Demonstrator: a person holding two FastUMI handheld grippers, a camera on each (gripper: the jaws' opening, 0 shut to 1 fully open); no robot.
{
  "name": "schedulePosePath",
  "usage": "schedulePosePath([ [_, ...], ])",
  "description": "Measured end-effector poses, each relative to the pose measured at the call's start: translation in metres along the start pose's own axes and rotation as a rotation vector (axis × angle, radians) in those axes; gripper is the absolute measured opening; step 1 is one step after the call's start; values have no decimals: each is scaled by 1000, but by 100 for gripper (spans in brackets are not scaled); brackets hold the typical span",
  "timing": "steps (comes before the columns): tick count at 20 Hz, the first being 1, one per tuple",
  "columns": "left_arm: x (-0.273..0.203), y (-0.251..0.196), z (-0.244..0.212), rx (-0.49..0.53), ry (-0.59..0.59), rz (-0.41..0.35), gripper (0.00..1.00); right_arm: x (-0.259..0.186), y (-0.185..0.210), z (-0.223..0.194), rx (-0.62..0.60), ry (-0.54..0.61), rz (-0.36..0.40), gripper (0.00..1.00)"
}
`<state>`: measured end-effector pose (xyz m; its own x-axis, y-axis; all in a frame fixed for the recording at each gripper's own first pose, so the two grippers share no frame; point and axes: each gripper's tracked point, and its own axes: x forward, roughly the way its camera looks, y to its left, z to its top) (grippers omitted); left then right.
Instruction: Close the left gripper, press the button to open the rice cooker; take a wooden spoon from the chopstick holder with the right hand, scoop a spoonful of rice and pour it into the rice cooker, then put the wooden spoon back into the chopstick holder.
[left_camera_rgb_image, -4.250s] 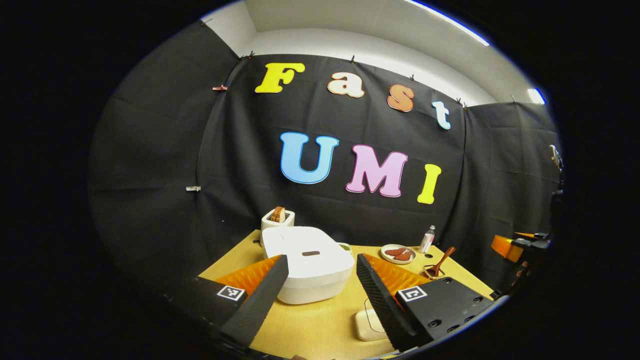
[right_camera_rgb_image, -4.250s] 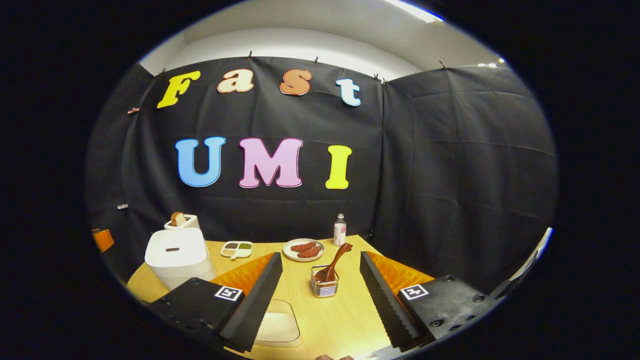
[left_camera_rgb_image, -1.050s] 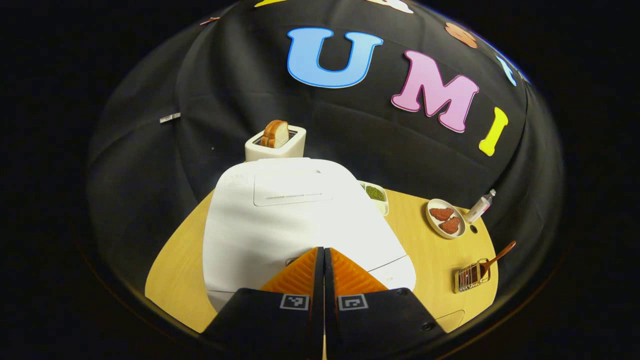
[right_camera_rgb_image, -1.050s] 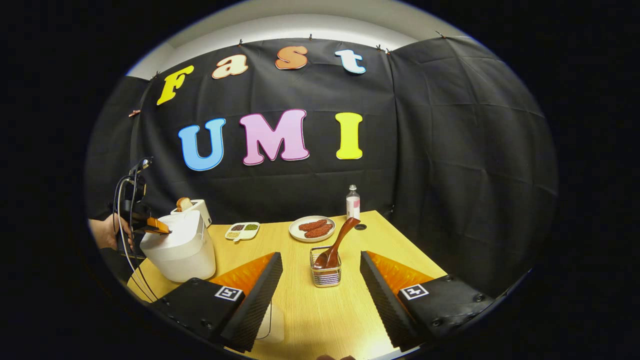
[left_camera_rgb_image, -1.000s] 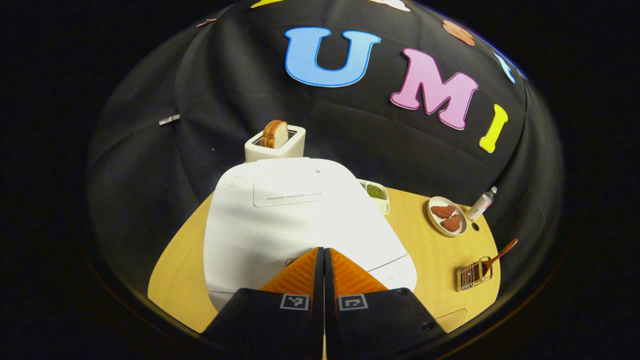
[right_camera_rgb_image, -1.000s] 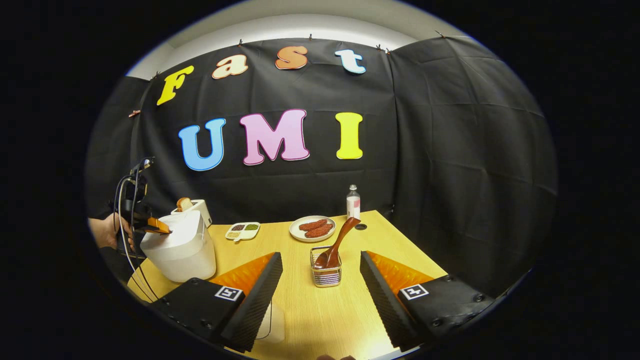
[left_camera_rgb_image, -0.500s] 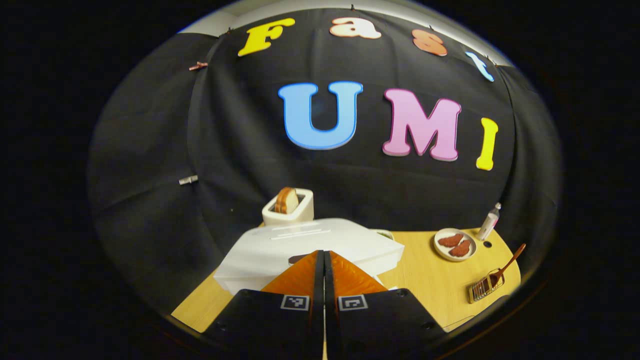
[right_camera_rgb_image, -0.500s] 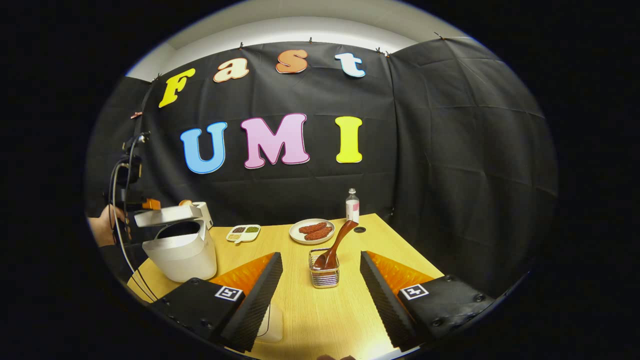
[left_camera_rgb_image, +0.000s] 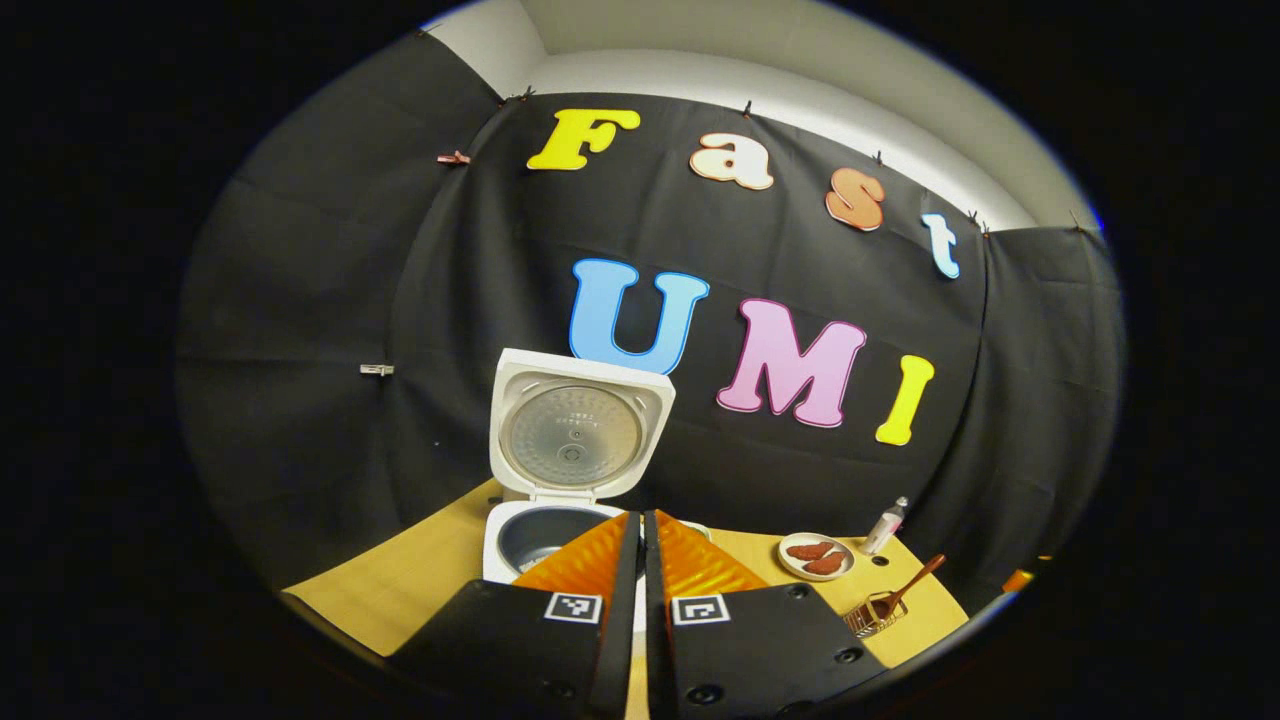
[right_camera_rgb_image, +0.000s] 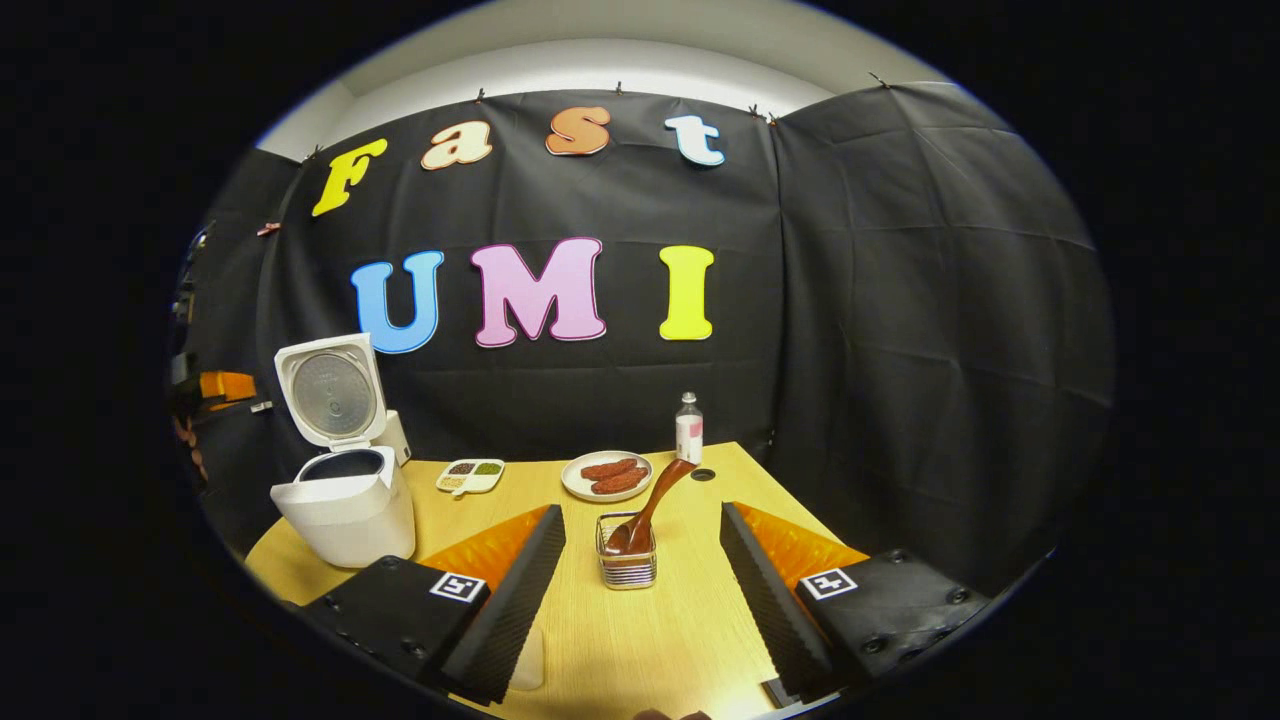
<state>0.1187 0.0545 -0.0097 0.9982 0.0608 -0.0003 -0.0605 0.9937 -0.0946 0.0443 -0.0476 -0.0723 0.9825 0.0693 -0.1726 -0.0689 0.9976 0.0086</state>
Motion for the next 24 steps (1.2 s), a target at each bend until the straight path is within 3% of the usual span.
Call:
schedulePosePath([
  [3,-41,10,-43,-16,77,-4,17,5,6,-3,-11,10,18,98],
  [5,-59,15,-60,-35,112,-9,37,12,9,-3,-15,16,36,98],
  [8,-78,19,-69,-64,113,-5,97,32,3,-1,-17,31,44,98],
  [16,-102,16,-79,-62,127,82,95,117,-13,-10,33,124,54,98],
  [24,-115,-13,-89,-45,150,148,95,204,-26,-86,163,344,47,99],
])
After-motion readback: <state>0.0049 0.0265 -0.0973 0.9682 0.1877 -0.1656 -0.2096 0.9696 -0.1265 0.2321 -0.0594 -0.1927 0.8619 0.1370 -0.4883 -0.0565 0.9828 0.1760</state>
